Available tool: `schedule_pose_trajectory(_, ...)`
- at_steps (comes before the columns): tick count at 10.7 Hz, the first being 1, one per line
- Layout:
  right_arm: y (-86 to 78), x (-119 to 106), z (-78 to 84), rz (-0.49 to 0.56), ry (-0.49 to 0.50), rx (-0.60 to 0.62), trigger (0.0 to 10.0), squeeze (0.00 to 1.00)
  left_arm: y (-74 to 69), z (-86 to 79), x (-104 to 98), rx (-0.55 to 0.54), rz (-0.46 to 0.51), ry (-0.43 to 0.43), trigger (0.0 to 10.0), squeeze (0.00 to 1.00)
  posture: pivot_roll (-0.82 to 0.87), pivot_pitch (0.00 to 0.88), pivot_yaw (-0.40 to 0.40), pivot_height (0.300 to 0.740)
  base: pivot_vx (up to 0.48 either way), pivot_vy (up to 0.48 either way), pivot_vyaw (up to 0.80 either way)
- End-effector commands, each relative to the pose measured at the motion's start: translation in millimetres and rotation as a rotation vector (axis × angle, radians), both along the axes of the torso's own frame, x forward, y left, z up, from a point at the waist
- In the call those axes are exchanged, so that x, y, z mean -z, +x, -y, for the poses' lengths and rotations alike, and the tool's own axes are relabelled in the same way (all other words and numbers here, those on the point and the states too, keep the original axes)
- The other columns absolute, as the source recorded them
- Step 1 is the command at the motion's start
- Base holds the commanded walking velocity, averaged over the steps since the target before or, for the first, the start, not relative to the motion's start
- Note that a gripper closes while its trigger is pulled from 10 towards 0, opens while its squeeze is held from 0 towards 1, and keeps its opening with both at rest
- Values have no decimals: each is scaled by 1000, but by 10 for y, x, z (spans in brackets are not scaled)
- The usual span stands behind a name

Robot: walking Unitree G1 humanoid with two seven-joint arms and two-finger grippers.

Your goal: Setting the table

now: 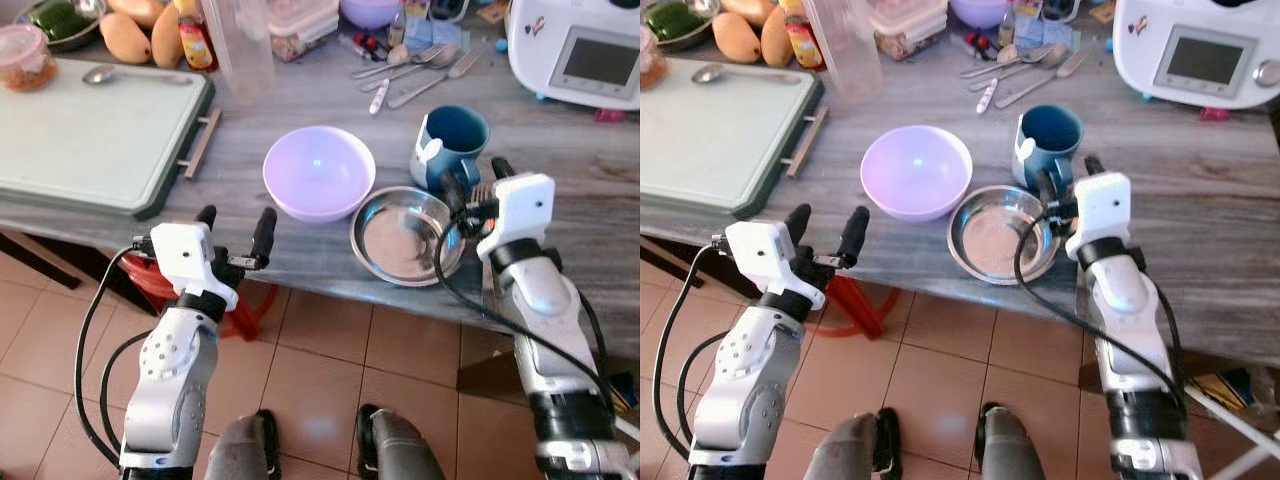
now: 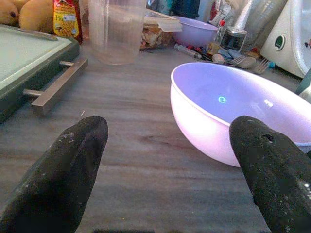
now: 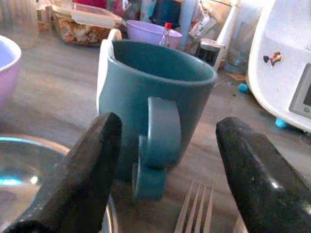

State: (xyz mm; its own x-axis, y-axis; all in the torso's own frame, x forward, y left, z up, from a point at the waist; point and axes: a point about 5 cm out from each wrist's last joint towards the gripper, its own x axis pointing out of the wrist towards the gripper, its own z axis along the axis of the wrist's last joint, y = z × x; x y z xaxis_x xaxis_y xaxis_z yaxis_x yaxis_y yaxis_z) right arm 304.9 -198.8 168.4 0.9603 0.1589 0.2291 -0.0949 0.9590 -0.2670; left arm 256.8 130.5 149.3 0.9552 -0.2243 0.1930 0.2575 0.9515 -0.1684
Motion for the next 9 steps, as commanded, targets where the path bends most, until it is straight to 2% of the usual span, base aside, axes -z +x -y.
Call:
schedule_pose_trajectory(1, -47, -51, 22, 20, 4, 21, 10000, 1000, -1, -4, 8, 0, -4, 6, 10000, 0, -14, 227, 43, 740, 0, 0, 0)
schedule_pose_trajectory(2, -72, -75, 21, 33, 7, 35, 10000, 1000, 1, -4, 5, 0, -2, 5, 10000, 0, -15, 227, 43, 740, 0, 0, 0)
schedule_pose_trajectory(3, -125, -111, -67, 60, -31, 13, 10000, 1000, 1, -6, 7, 1, -2, 1, 10000, 0, -19, 223, 45, 740, 0, 0, 0)
schedule_pose_trajectory(6, -236, -254, -198, 139, -72, 24, 10000, 1000, 7, 8, 11, 8, 1, 1, 10000, 0, -25, 210, 42, 740, 0, 0, 0)
schedule_pose_trajectory(9, -386, -260, -472, 179, -110, -33, 10000, 1000, 4, 7, 20, -3, 5, -1, 10000, 0, -19, 196, 33, 740, 0, 0, 0)
